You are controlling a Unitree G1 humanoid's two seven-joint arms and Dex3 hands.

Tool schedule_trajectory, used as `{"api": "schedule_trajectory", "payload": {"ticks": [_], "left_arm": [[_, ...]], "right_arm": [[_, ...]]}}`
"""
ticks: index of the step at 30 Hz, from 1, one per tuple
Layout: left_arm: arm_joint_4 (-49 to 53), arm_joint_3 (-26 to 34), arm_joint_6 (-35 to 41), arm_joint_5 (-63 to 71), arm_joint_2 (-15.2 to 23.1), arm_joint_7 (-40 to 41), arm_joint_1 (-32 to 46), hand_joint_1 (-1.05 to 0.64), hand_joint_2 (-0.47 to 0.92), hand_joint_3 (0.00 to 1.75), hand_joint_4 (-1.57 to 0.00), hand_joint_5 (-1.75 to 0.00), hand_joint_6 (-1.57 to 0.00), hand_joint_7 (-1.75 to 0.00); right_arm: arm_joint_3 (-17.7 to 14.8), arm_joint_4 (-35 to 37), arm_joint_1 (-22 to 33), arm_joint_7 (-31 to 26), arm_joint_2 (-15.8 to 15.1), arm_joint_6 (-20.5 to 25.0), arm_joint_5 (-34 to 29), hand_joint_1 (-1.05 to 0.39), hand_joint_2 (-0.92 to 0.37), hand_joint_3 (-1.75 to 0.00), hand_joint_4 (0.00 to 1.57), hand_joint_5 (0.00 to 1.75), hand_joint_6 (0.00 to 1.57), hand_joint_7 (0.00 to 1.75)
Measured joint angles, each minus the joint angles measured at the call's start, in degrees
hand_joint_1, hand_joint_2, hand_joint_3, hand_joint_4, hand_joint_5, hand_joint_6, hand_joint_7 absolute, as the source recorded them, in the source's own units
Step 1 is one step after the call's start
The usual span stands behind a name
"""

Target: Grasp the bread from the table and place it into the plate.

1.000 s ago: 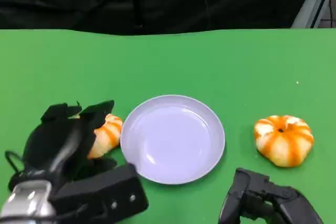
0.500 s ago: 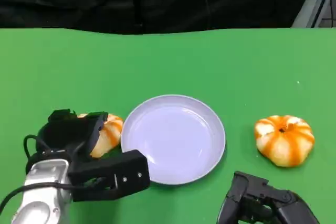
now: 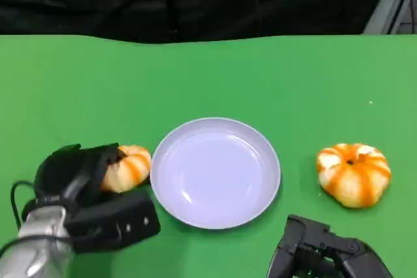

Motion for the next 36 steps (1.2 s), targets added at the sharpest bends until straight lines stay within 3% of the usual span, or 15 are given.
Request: {"api": "schedule_trajectory", "payload": {"ticks": [3,5,10,12,16,20,29,36], "left_arm": [[0.2,-0.1,-0.6,1.2,0.0,8.8,0.2,-0.13,0.45,1.14,-0.93,-1.75,-0.68,-1.74],[0.1,-0.1,-0.4,1.5,-0.1,13.1,-0.4,-0.16,0.49,1.04,-0.94,-1.75,-0.69,-1.75],[-0.5,-0.4,-0.5,2.9,-0.2,18.5,-2.9,-0.18,0.50,0.98,-0.95,-1.75,-0.69,-1.75],[-1.2,-0.8,-0.7,3.1,-0.1,18.8,-3.3,-0.21,0.45,1.15,-0.99,-1.75,-0.75,-1.75],[-7.8,-3.1,-4.4,3.8,0.9,17.5,-3.1,-0.19,0.27,1.40,-1.02,-1.75,-0.78,-1.75],[-14.3,-4.3,-7.2,2.6,0.0,14.0,-2.6,-0.16,0.28,1.47,-1.02,-1.75,-0.78,-1.75],[-16.9,-7.0,-9.7,1.4,-4.8,10.3,-1.9,-0.16,0.30,1.30,-1.01,-1.75,-0.77,-1.75],[-16.3,-9.0,-3.6,1.7,-7.9,-0.3,-2.9,-0.18,0.30,1.30,-0.95,-1.75,-0.71,-1.72]], "right_arm": [[-0.1,0.1,-0.2,0.0,0.0,0.0,0.1,0.00,-0.33,-1.38,0.69,1.72,0.68,1.53],[-0.1,0.4,-0.3,0.0,0.0,-0.1,0.1,0.00,-0.32,-1.38,0.69,1.71,0.68,1.53],[-0.2,1.3,-0.9,-0.1,0.1,-0.1,0.0,0.00,-0.31,-1.39,0.69,1.71,0.69,1.52],[-0.2,1.3,-1.1,-0.1,0.1,-0.2,0.0,0.00,-0.31,-1.40,0.70,1.71,0.69,1.52],[-0.1,1.3,-1.0,-0.2,0.2,-0.2,0.0,-0.01,-0.31,-1.40,0.70,1.72,0.68,1.52],[0.1,1.1,-0.4,-0.2,0.2,-0.2,0.0,-0.03,-0.31,-1.39,0.69,1.72,0.69,1.51],[-0.1,0.1,0.0,-0.1,-0.2,-0.2,0.0,-0.05,-0.32,-1.36,0.69,1.71,0.69,1.50],[0.1,0.0,0.1,-0.2,-0.3,-0.1,-0.1,-0.07,-0.31,-1.38,0.70,1.71,0.70,1.50]]}}
